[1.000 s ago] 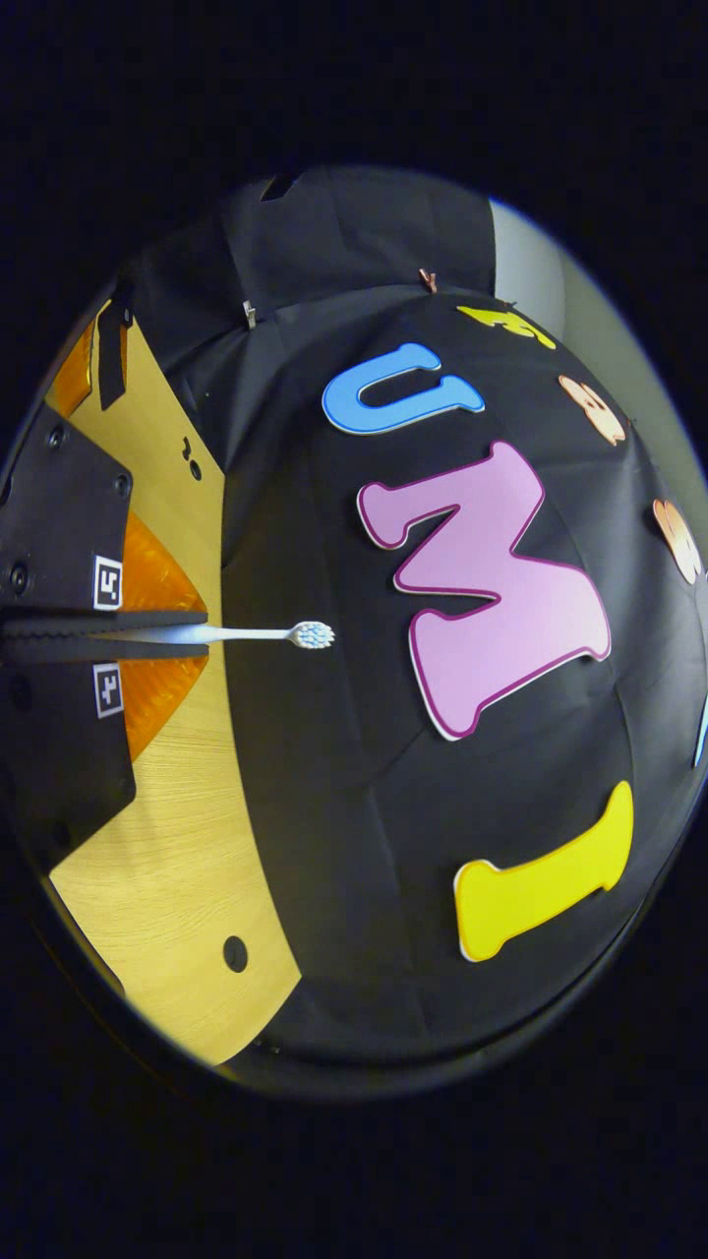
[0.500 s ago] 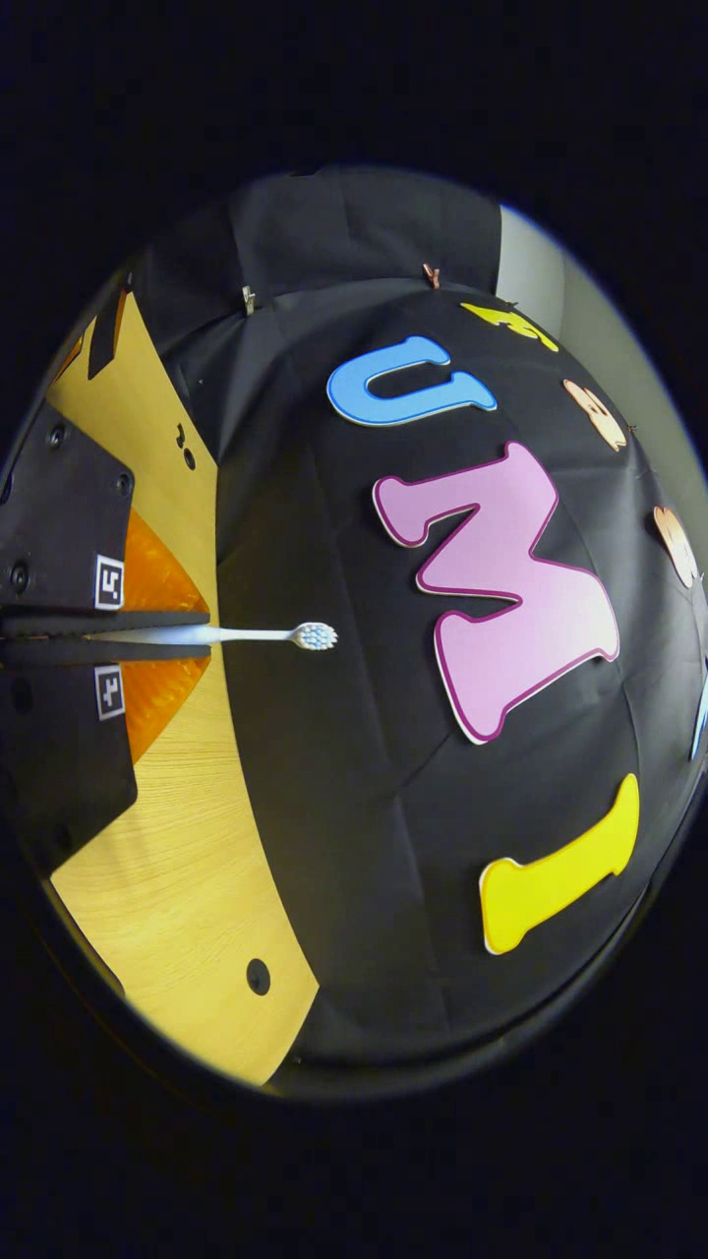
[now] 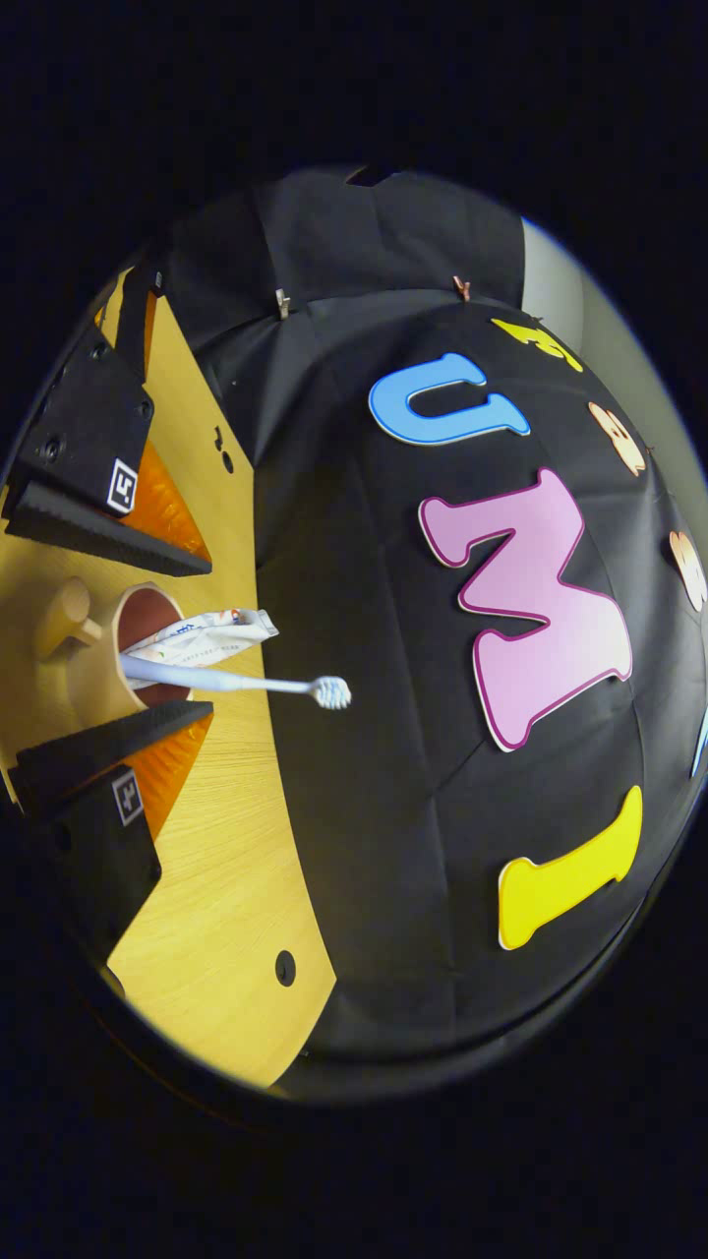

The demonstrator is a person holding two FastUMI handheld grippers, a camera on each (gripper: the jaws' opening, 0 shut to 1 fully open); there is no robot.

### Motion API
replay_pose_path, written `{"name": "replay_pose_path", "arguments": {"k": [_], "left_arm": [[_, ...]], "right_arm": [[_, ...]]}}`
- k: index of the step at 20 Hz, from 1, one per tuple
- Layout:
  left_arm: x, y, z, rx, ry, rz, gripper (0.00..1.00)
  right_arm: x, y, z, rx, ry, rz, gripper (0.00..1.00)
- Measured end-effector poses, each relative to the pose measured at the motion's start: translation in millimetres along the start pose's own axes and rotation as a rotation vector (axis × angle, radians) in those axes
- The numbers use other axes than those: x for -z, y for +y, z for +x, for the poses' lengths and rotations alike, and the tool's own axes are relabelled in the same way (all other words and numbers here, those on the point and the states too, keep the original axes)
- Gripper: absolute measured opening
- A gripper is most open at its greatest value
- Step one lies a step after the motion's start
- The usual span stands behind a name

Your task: Put the toothbrush and toothpaste on the desktop into the cup, then pick up the cup and place it on the coaster on the desktop.

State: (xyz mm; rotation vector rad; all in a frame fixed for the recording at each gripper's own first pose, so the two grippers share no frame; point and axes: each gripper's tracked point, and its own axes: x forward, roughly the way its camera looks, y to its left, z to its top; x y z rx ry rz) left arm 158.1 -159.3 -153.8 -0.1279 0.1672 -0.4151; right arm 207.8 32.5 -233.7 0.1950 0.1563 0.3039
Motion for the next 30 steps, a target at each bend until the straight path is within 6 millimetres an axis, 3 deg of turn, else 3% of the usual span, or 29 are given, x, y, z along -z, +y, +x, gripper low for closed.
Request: {"name": "replay_pose_path", "arguments": {"k": [1,2,3,10,14,18,23,27,30], "left_arm": [[1,-1,-1,-0.002,0.002,-0.008,0.98],[4,-1,-3,-0.006,0.007,-0.016,0.98],[7,-1,-5,-0.01,0.014,-0.025,0.98],[32,13,-46,-0.071,0.091,-0.021,0.98],[48,39,-72,-0.14,0.148,-0.003,0.98],[47,55,-102,-0.188,0.163,-0.029,0.98],[38,85,-134,-0.248,0.171,-0.05,0.98],[38,111,-156,-0.295,0.191,-0.043,0.98],[46,122,-180,-0.314,0.211,-0.055,0.97]], "right_arm": [[-1,0,-4,0.0,0.007,-0.014,0.81],[0,-1,-6,0.006,0.02,-0.024,0.93],[0,-4,-11,0.017,0.039,-0.027,0.98],[1,-17,-28,0.092,0.195,-0.022,0.98],[3,-27,-30,0.157,0.303,-0.055,0.98],[11,-16,-24,0.167,0.42,-0.037,0.98],[37,-20,-25,0.24,0.601,0.036,0.98],[55,-18,-29,0.264,0.727,0.092,0.98],[68,-19,-21,0.289,0.798,0.077,0.97]]}}
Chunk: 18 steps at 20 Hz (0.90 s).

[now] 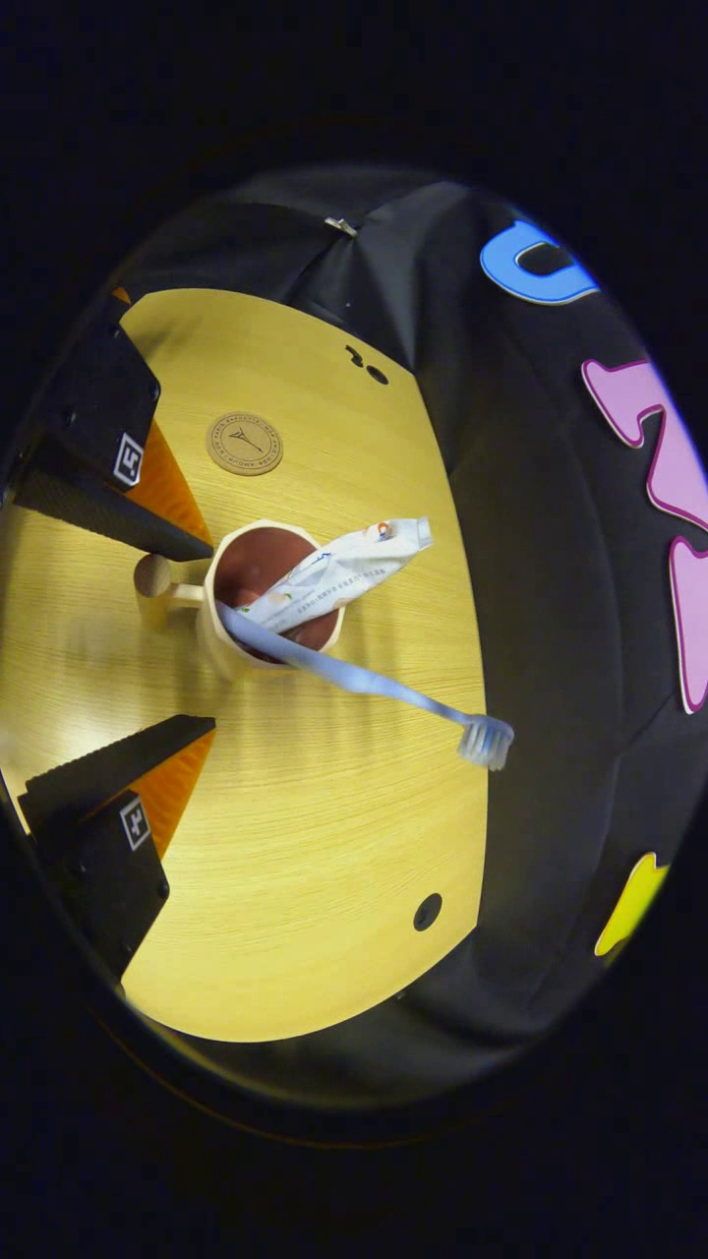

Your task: Put the toothbrush and toothpaste on the desktop into the cup, then pick up the cup and place it on the coaster on the desktop.

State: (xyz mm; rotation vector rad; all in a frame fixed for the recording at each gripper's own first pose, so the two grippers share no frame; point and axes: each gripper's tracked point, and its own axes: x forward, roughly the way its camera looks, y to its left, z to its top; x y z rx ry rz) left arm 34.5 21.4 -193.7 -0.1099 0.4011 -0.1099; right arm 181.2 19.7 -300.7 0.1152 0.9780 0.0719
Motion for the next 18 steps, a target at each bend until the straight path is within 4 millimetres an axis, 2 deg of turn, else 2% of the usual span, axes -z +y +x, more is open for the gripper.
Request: {"name": "replay_pose_path", "arguments": {"k": [6,12,13,15,16,17,18], "left_arm": [[17,21,-5,-0.016,0.048,0.007,0.98],[40,7,-11,0.04,0.102,0.028,0.98],[45,3,-11,0.051,0.114,0.025,0.98],[51,-6,-11,0.074,0.134,0.013,0.98],[52,-10,-10,0.085,0.139,0.006,0.98],[52,-14,-10,0.096,0.145,-0.002,0.98],[53,-17,-10,0.103,0.149,-0.006,0.98]], "right_arm": [[19,-1,21,0.061,0.168,-0.122,0.96],[27,7,34,0.057,0.244,0.003,0.91],[28,7,35,0.062,0.251,0.012,0.87],[29,6,37,0.064,0.258,0.023,0.69],[29,7,34,0.067,0.261,0.024,0.69],[30,5,35,0.076,0.265,0.024,0.78],[29,5,34,0.082,0.266,0.025,0.69]]}}
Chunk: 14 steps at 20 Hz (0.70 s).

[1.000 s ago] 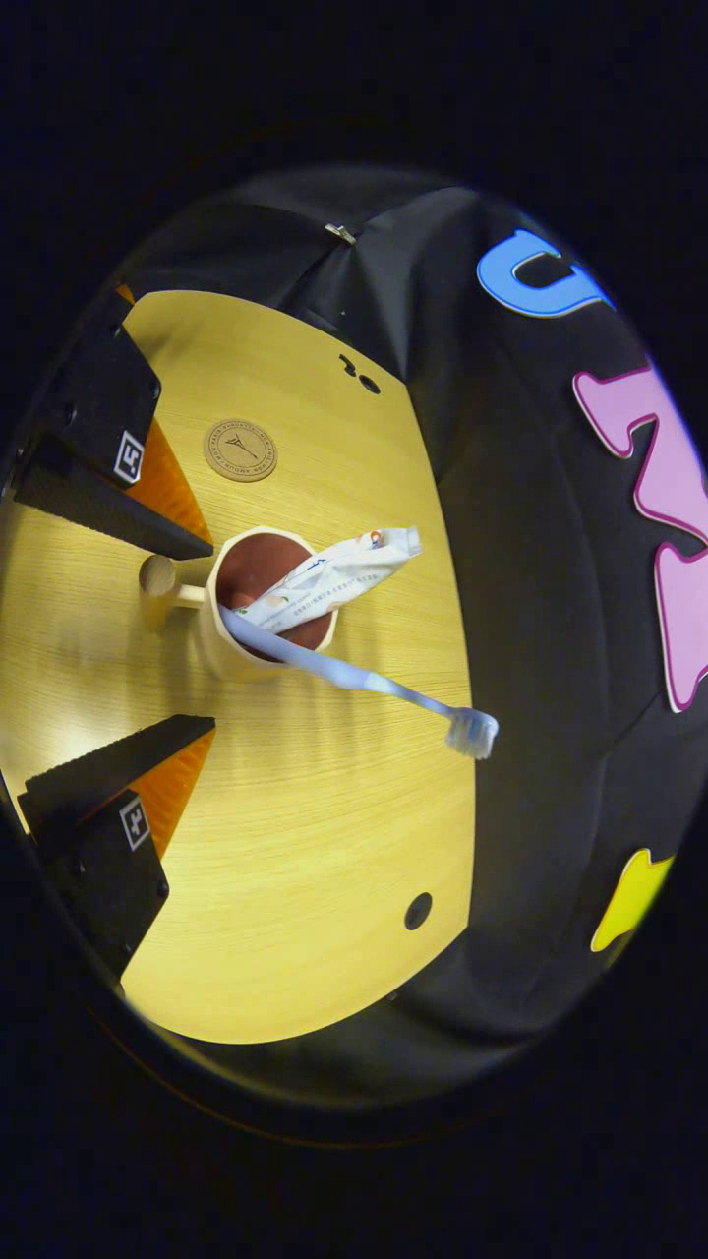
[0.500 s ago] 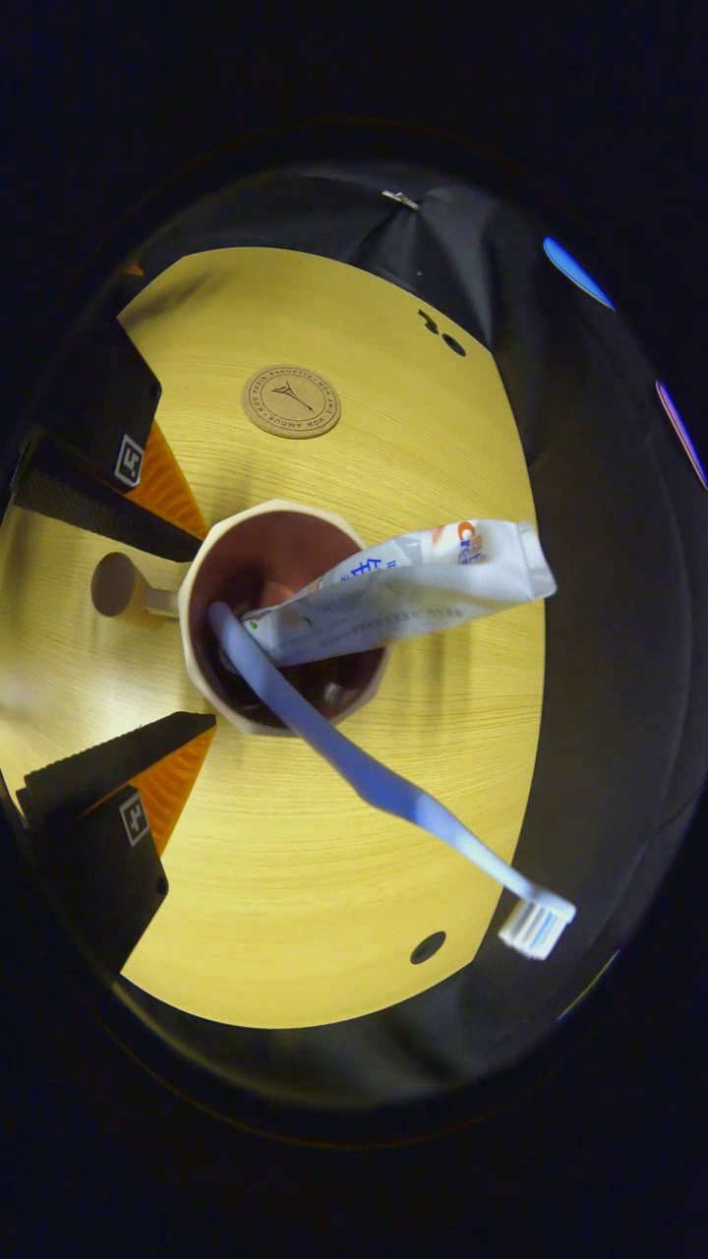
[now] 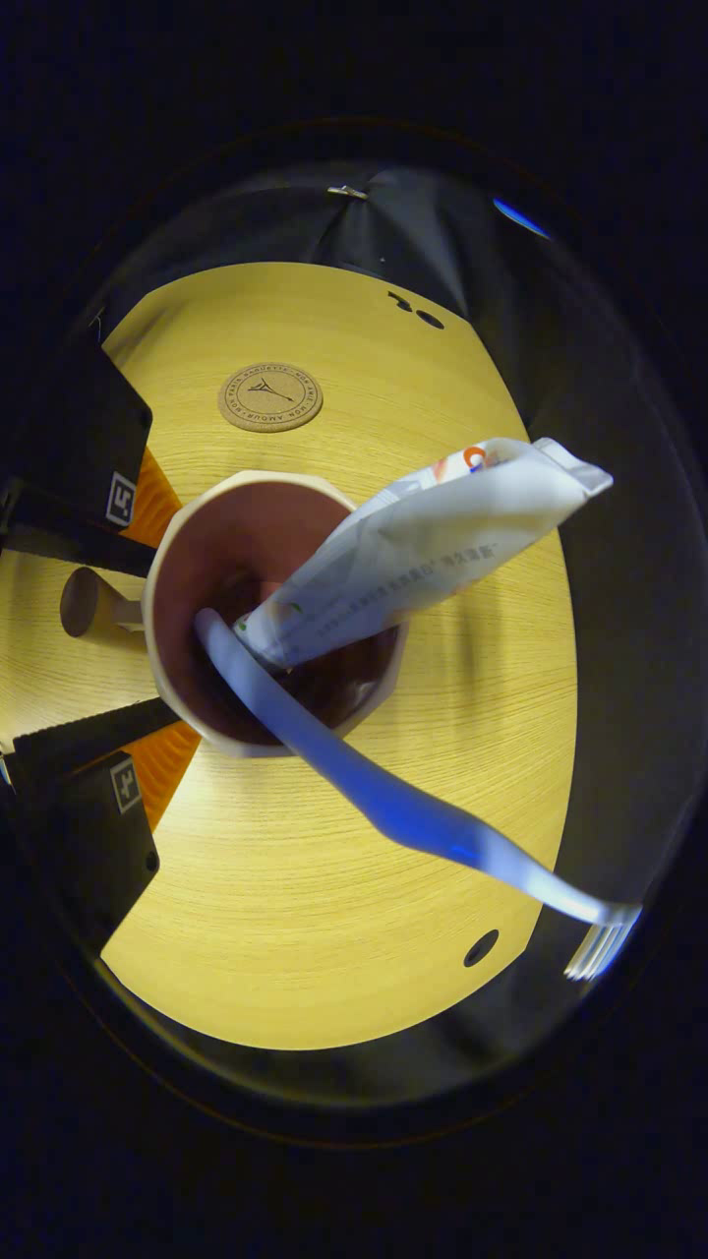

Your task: Put the toothbrush and toothpaste on the desktop into the cup, then pick up the cup and place it on the coaster on the desktop.

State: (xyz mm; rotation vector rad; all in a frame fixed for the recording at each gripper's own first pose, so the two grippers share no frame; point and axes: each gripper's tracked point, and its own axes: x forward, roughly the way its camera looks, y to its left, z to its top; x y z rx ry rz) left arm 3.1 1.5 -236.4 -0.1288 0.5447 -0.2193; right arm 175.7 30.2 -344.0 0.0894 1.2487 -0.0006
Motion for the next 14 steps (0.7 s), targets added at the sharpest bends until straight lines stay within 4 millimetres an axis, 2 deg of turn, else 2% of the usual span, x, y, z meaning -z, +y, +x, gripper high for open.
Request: {"name": "replay_pose_path", "arguments": {"k": [2,3,5,6,7,11,14], "left_arm": [[0,-1,0,0.009,0.007,0.004,0.98],[0,-1,0,0.011,0.009,0.01,0.98],[0,2,0,0.008,0.017,0.025,0.98],[-1,2,0,0.006,0.018,0.025,0.98],[-4,2,1,0.006,0.016,0.02,0.98],[-18,4,4,-0.014,-0.014,-0.04,0.98],[-24,-2,8,-0.007,-0.017,-0.072,0.98]], "right_arm": [[3,1,0,0.005,0.012,0.002,0.58],[3,1,-1,0.007,0.016,0.004,0.59],[5,0,-1,0.022,0.02,0.002,0.46],[6,-1,1,0.031,0.027,-0.012,0.31],[7,-1,2,0.037,0.033,-0.03,0.35],[8,-1,1,0.046,0.047,-0.022,0.35],[9,-1,0,0.058,0.055,-0.017,0.33]]}}
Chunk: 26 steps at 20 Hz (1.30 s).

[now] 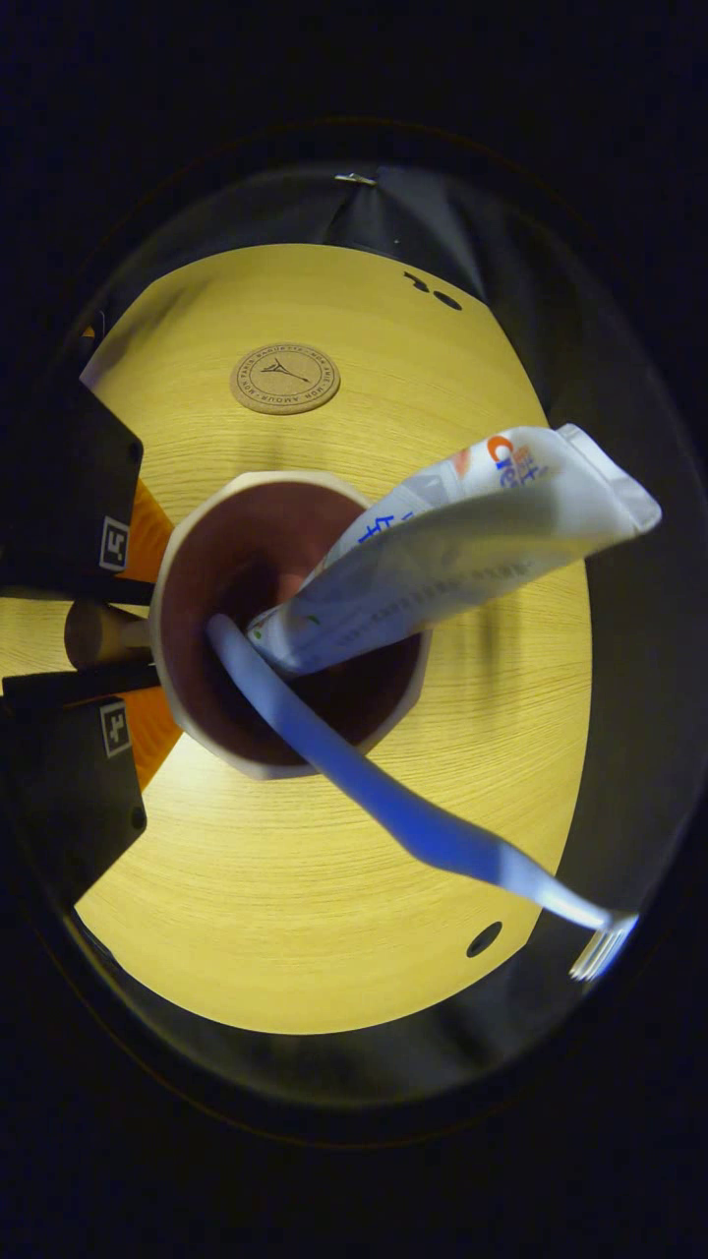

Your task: Put the toothbrush and toothpaste on the desktop into the cup, then pick up the cup and place it on the coaster on the desktop.

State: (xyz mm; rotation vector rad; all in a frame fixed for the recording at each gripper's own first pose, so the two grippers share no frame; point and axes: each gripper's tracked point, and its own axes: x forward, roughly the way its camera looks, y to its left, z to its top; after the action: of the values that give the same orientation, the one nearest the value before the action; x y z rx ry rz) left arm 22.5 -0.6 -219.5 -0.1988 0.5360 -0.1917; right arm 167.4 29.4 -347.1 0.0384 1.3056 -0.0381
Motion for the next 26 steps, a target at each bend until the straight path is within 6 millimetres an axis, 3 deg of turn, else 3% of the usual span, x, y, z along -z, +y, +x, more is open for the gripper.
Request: {"name": "replay_pose_path", "arguments": {"k": [1,3,5,6,7,8,14,17,21,25,26], "left_arm": [[-1,-1,1,0.0,0.006,0.002,0.98],[-6,-4,3,0.005,0.004,0.012,0.98],[-10,-7,4,0.016,0.0,0.034,0.98],[-9,-8,5,0.021,0.003,0.048,0.98],[-8,-7,5,0.023,0.006,0.062,0.98],[-9,-7,6,0.023,0.006,0.075,0.97],[-5,-5,7,0.032,0.005,0.067,0.98],[-6,0,9,0.028,0.0,0.071,0.97],[-12,2,11,0.027,-0.017,0.073,0.97],[-13,2,10,0.034,-0.028,0.069,0.98],[-13,3,10,0.035,-0.028,0.068,0.98]], "right_arm": [[1,0,0,0.004,0.006,-0.005,0.27],[1,-2,0,0.013,0.006,-0.026,0.31],[-1,-4,-1,0.02,0.0,-0.029,0.25],[-2,-4,-2,0.021,-0.009,-0.027,0.3],[-2,-3,-1,0.02,-0.008,-0.026,0.25],[-1,-2,-2,0.012,-0.007,-0.025,0.3],[-2,6,-9,0.02,-0.017,-0.062,0.3],[-15,22,-20,0.01,-0.041,-0.078,0.3],[-31,58,-31,-0.023,-0.066,-0.117,0.3],[-29,96,-34,-0.052,-0.068,-0.164,0.3],[-26,105,-34,-0.058,-0.066,-0.176,0.25]]}}
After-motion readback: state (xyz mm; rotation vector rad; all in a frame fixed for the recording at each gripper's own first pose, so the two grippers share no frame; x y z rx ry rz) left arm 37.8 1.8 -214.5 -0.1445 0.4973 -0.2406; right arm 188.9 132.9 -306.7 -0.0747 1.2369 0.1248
